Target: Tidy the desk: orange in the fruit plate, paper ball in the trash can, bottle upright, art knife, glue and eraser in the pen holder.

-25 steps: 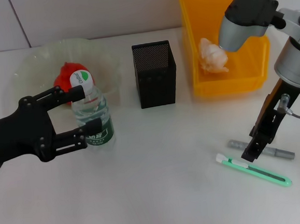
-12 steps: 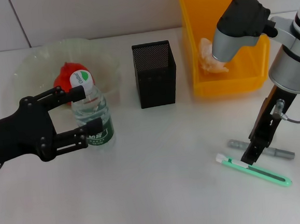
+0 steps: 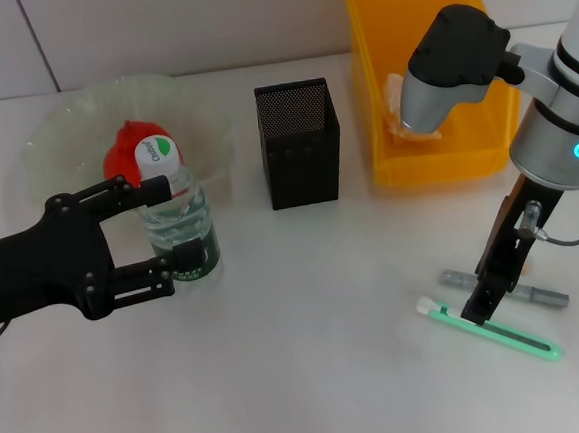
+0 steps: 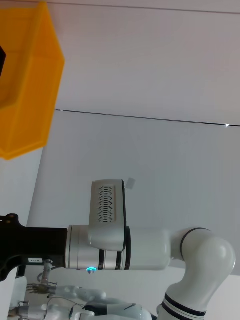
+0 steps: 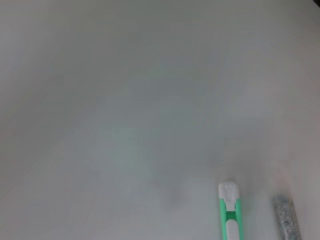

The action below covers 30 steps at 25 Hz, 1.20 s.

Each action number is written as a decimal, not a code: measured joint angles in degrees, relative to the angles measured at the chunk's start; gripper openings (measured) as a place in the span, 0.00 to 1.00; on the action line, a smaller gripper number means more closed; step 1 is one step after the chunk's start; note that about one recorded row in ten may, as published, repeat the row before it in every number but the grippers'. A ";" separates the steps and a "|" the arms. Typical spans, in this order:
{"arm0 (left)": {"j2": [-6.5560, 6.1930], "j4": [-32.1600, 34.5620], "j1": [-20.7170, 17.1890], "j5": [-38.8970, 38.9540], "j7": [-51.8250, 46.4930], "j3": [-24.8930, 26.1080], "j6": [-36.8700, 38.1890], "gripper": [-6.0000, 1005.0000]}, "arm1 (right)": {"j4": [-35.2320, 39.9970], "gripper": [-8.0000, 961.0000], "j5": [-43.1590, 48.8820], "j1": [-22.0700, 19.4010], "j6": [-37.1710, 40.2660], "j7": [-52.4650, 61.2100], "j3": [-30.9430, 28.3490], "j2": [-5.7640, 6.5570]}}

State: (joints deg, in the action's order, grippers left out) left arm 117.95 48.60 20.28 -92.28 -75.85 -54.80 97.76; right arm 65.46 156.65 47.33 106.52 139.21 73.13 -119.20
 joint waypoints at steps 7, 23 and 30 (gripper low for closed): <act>0.04 0.00 0.13 -0.39 0.00 -0.04 -0.02 0.80 | -0.13 0.65 -0.11 -0.06 -0.52 0.14 0.57 -0.14; 0.17 -0.09 0.10 -0.63 0.09 0.08 -0.03 0.80 | -3.00 0.62 -0.13 0.68 -3.68 1.21 3.93 -0.22; 0.07 -0.09 -0.14 -0.67 0.09 0.14 -0.03 0.80 | -3.00 0.60 -0.23 0.73 -4.98 2.31 7.06 -0.31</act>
State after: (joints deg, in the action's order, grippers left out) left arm 118.03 48.51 20.13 -92.96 -75.76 -54.66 97.73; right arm 62.46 156.43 48.06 101.54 141.53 80.18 -119.51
